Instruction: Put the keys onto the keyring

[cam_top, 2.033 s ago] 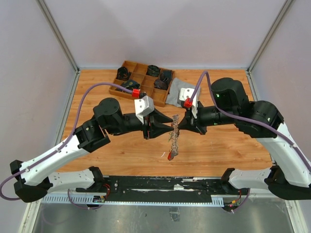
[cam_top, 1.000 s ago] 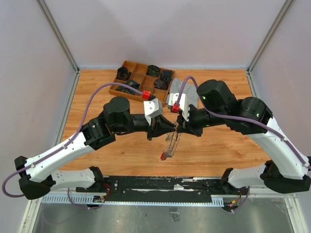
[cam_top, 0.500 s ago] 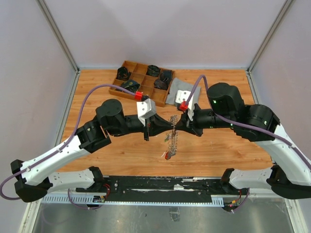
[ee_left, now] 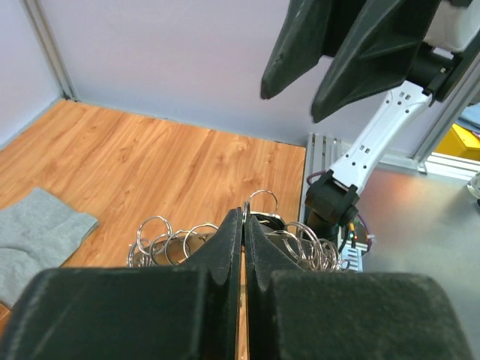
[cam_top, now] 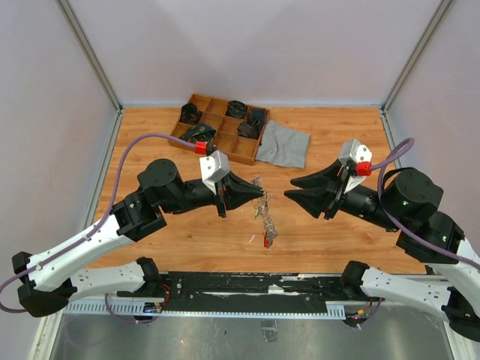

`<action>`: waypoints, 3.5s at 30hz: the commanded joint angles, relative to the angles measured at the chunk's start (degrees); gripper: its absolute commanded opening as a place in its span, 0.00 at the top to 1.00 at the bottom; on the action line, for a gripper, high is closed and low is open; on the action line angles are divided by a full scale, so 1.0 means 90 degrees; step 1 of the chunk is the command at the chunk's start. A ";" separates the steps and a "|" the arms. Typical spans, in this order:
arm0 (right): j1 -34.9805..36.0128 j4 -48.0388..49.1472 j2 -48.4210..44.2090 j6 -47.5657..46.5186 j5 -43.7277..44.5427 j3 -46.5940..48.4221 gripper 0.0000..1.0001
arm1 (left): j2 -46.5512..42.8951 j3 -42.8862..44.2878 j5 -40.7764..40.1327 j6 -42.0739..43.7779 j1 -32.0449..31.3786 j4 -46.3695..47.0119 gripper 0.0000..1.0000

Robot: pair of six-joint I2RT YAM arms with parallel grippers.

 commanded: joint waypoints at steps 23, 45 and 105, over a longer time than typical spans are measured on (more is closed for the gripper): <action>0.0035 0.2062 -0.0091 0.4217 0.1403 -0.1509 0.63 | -0.0199 -0.0200 -0.0974 -0.0110 -0.0030 0.0984 0.99; 0.0035 0.1994 -0.0014 0.4282 0.1342 -0.1525 0.99 | -0.0257 -0.0241 -0.0975 -0.0096 -0.0030 0.0955 0.99; 0.0035 0.2178 -0.0141 0.0009 -0.1500 -0.1236 0.73 | -0.0340 -0.0144 0.0727 -0.0735 -0.0030 0.1678 0.99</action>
